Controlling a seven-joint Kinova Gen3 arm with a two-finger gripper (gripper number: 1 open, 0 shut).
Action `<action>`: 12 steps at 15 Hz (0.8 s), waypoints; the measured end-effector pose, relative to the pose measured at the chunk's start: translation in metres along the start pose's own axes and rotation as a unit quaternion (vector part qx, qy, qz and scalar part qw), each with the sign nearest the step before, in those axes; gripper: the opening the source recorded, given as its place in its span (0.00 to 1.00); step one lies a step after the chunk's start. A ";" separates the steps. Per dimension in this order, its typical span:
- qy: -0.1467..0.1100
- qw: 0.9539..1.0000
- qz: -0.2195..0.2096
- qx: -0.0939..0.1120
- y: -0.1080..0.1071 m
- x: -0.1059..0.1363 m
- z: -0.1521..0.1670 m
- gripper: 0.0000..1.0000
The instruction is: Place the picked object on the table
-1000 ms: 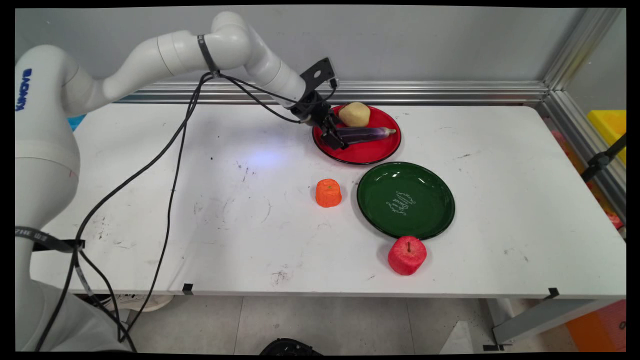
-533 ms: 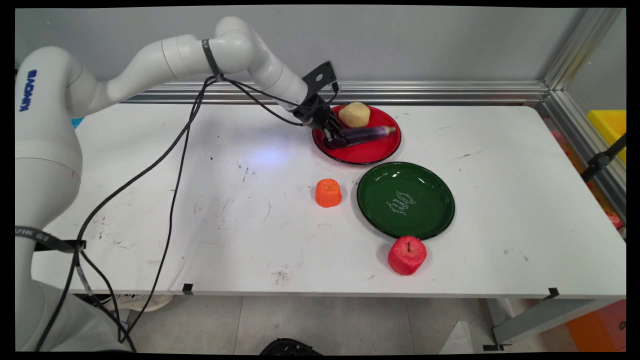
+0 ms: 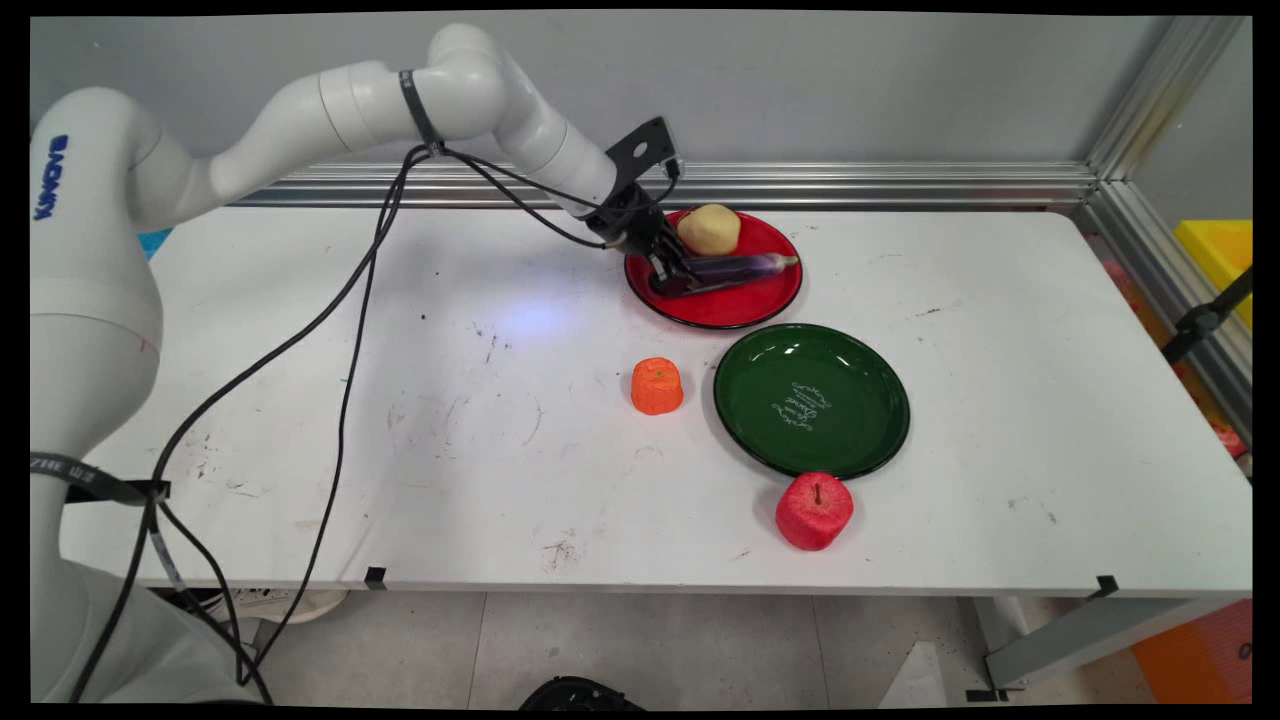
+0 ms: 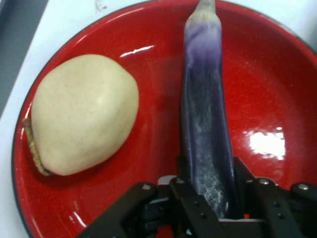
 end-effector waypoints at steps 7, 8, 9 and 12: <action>-0.013 1.000 -0.005 -0.012 0.024 0.017 -0.046 0.00; -0.017 1.000 -0.006 -0.014 0.029 0.017 -0.053 0.00; -0.020 1.000 -0.007 -0.015 0.032 0.017 -0.060 0.00; -0.035 0.999 -0.008 -0.020 0.047 0.008 -0.083 0.00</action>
